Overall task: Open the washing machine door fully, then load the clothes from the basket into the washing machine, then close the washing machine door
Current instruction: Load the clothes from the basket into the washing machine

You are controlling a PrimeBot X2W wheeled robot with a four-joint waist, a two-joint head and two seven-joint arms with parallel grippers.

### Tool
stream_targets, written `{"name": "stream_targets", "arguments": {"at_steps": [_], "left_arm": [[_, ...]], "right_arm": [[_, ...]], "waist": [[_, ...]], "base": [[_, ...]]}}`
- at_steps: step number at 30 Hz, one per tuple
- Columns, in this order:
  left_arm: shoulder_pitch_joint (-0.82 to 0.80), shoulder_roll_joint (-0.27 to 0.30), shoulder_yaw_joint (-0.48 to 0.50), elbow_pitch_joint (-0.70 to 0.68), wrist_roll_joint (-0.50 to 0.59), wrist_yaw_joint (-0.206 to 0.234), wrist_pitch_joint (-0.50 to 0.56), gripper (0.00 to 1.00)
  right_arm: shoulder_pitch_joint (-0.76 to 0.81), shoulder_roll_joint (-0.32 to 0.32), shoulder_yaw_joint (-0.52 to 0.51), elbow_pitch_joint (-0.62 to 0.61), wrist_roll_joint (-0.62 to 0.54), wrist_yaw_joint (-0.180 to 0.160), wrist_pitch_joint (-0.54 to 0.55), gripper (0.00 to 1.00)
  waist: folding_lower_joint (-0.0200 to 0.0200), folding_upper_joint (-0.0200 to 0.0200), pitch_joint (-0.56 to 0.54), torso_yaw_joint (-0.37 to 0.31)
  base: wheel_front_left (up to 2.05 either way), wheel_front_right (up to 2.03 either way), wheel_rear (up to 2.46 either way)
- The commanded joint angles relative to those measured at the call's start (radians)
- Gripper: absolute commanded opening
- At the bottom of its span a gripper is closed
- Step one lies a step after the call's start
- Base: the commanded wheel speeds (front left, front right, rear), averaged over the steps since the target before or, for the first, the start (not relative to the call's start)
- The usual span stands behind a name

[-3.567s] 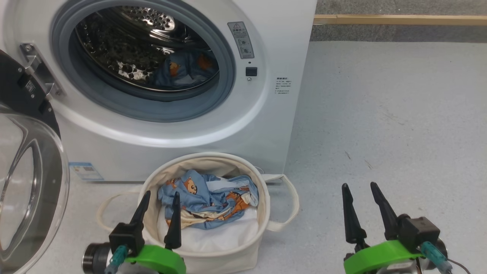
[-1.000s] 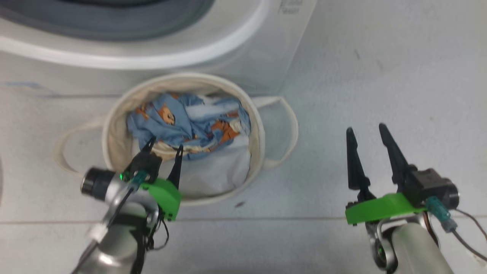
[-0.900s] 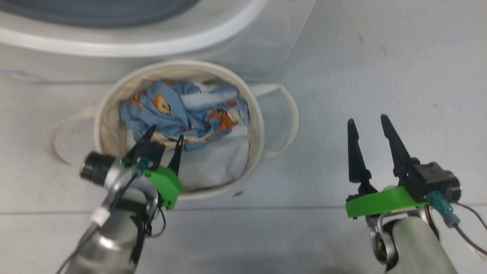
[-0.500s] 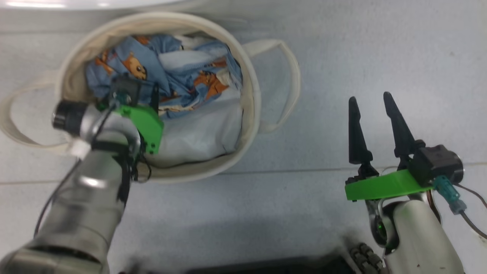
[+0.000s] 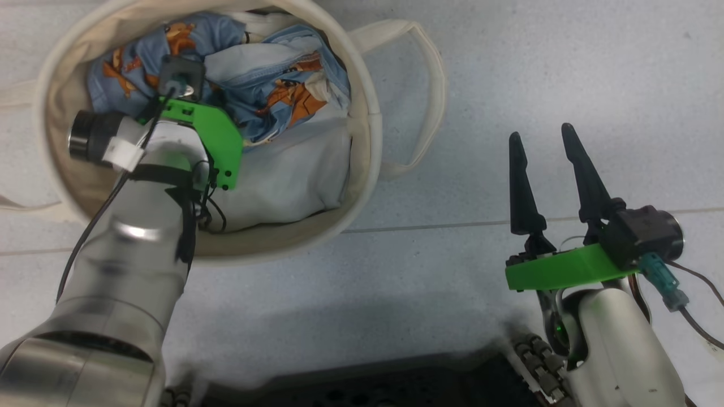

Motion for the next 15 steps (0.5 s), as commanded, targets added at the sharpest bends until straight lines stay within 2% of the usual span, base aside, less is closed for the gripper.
{"name": "stream_targets", "arguments": {"at_steps": [1,8,11,15], "left_arm": [[0.0,0.025,-0.012,-0.007,0.026,-0.002,-0.004,1.0],[0.005,0.02,-0.054,-0.006,0.028,-0.071,0.025,1.0],[0.01,0.018,-0.085,-0.006,0.047,-0.056,0.047,1.0],[0.007,0.017,-0.119,-0.006,0.064,-0.034,0.02,1.0]], "right_arm": [[0.027,-0.001,0.026,-0.029,0.005,0.001,-0.005,1.0],[0.032,-0.001,0.035,-0.024,0.001,0.001,-0.005,1.0],[0.032,-0.001,0.038,-0.024,-0.002,0.001,-0.005,1.0],[0.028,-0.001,0.035,-0.026,-0.009,0.001,-0.005,1.0]], "waist": [[-0.0001,0.0,0.011,-0.005],[-0.0001,0.0,0.021,-0.002],[-0.0001,0.0,0.025,0.004],[-0.0001,0.0,0.033,0.01]], "base": [[0.0,0.0,0.0],[0.0,0.0,0.0],[0.0,0.0,0.0],[0.0,0.0,0.0]]}}
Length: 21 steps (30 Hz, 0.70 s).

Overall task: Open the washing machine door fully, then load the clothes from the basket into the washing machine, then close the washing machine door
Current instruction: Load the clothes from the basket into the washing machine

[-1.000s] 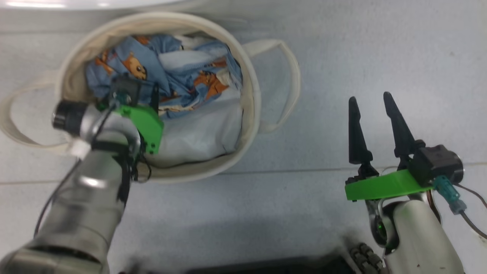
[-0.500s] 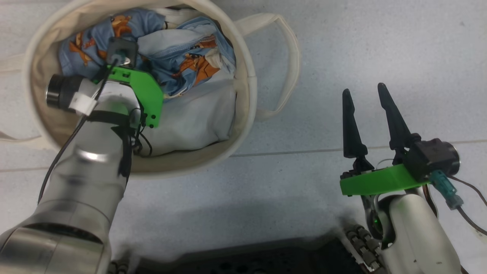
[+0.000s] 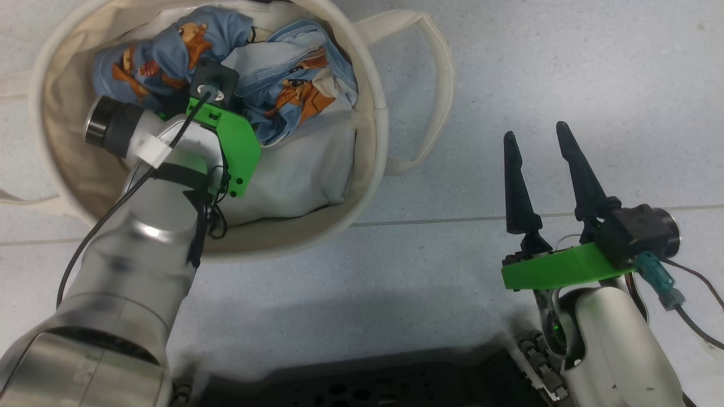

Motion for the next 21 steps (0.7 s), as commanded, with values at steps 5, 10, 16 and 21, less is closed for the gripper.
{"name": "stream_targets", "arguments": {"at_steps": [5,10,16,21], "left_arm": [[0.025,0.021,-0.01,-0.007,-0.005,-0.002,-0.004,0.0],[0.029,0.021,-0.013,-0.007,-0.024,-0.007,-0.004,0.0],[0.029,0.021,-0.004,-0.008,-0.077,0.002,-0.125,0.0],[0.051,0.021,0.007,-0.012,-0.123,0.003,-0.242,0.0]], "right_arm": [[0.029,-0.001,0.01,-0.029,-0.018,0.001,-0.005,1.0],[0.025,-0.001,0.012,-0.029,-0.019,0.001,-0.005,1.0],[0.021,-0.001,0.009,-0.02,-0.016,0.001,-0.005,1.0],[0.019,-0.001,0.008,-0.007,-0.006,0.001,-0.005,1.0]], "waist": [[-0.0001,0.0,-0.001,0.012],[-0.0001,0.0,-0.011,0.019],[-0.0001,0.0,-0.053,0.03],[-0.0001,0.0,-0.121,0.041]], "base": [[0.0,0.0,0.0],[0.0,0.0,0.0],[0.0,0.0,0.0],[0.0,0.0,0.0]]}}
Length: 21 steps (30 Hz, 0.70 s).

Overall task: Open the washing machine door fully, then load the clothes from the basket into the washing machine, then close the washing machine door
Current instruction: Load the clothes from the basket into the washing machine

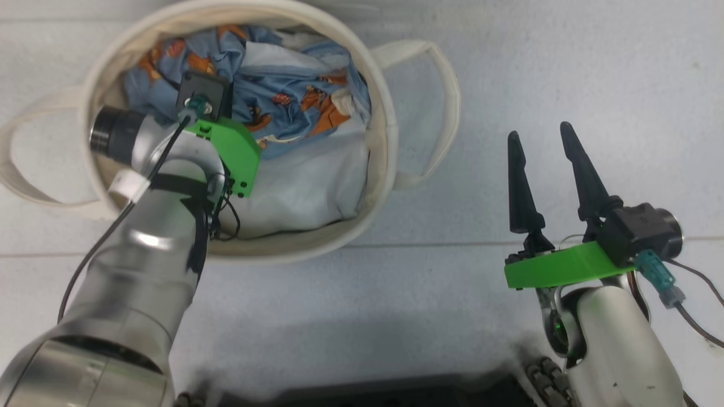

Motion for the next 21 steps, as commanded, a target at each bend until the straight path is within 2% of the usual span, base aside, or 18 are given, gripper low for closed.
{"name": "stream_targets", "arguments": {"at_steps": [1,6,14,21], "left_arm": [[0.029,0.024,0.016,-0.015,-0.01,0.008,-0.019,0.0],[0.071,0.024,0.043,-0.067,-0.067,0.007,-0.06,0.0],[0.254,0.035,0.107,-0.406,-0.076,0.019,-0.062,0.0],[0.461,0.032,0.176,-0.638,-0.063,0.001,-0.062,0.0]], "right_arm": [[0.024,-0.001,0.02,-0.019,0.003,0.001,-0.005,1.0],[0.034,-0.001,0.029,-0.013,0.015,0.001,-0.005,1.0],[0.079,-0.001,0.027,0.023,0.037,0.001,-0.005,1.0],[0.151,-0.001,0.029,0.051,0.069,0.001,-0.005,1.0]], "waist": [[0.0,0.0,-0.039,0.008],[0.0,0.0,-0.141,0.026],[0.0,0.0,-0.337,0.052],[0.0,0.0,-0.503,0.061]], "base": [[0.0,0.0,0.0],[0.0,0.0,0.0],[0.0,0.0,0.0],[0.0,0.0,0.0]]}}
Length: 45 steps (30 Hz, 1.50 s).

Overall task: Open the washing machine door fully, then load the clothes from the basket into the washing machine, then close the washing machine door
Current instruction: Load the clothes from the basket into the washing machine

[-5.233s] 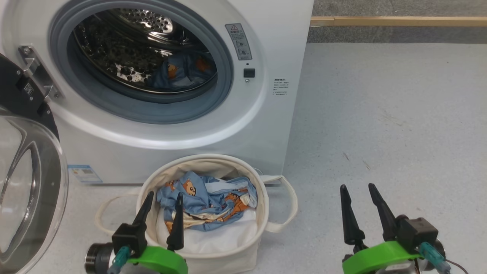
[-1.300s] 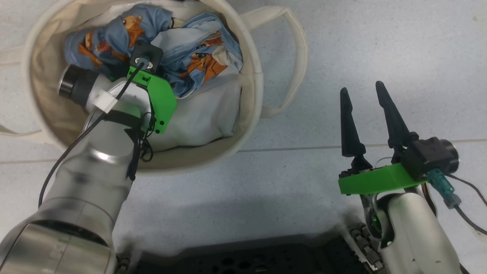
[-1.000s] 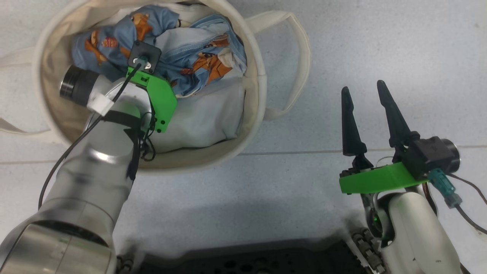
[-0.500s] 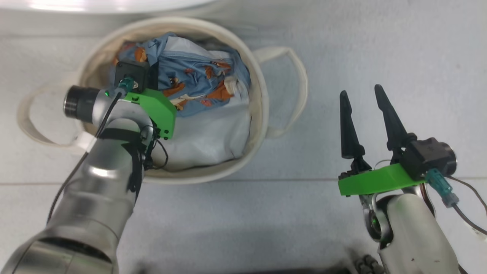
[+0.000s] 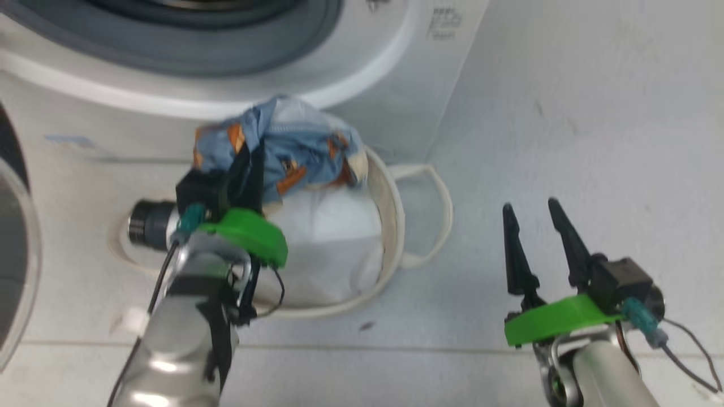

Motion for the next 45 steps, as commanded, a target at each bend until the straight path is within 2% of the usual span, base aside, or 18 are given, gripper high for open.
{"name": "stream_targets", "arguments": {"at_steps": [1,8,17,26,45], "left_arm": [[0.042,0.026,0.049,-0.085,0.008,-0.005,-0.012,0.0],[0.216,0.022,0.117,-0.269,0.017,-0.02,-0.012,0.0],[0.377,0.019,0.182,-0.418,0.019,-0.023,-0.012,0.0],[0.46,0.018,0.174,-0.462,-0.028,-0.012,-0.012,0.0],[0.447,0.018,0.171,-0.507,-0.032,0.001,-0.012,0.0]], "right_arm": [[0.032,-0.001,0.023,-0.02,0.011,0.001,-0.005,1.0],[0.101,-0.001,0.021,-0.003,0.034,0.001,-0.005,1.0],[0.146,-0.001,0.018,-0.001,0.051,0.001,-0.005,1.0],[0.173,-0.001,0.023,0.002,0.061,0.001,-0.005,1.0],[0.157,-0.001,0.028,0.0,0.06,0.001,-0.005,1.0]], "waist": [[0.0001,-0.0001,-0.117,0.014],[0.0001,-0.0001,-0.235,0.018],[0.0001,-0.0001,-0.31,0.016],[0.0001,-0.0001,-0.349,0.016],[0.0001,-0.0001,-0.313,0.0]], "base": [[0.0,0.0,0.0],[0.0,0.0,0.0],[0.0,0.0,0.0],[0.0,0.0,0.0],[0.0,0.0,0.0]]}}
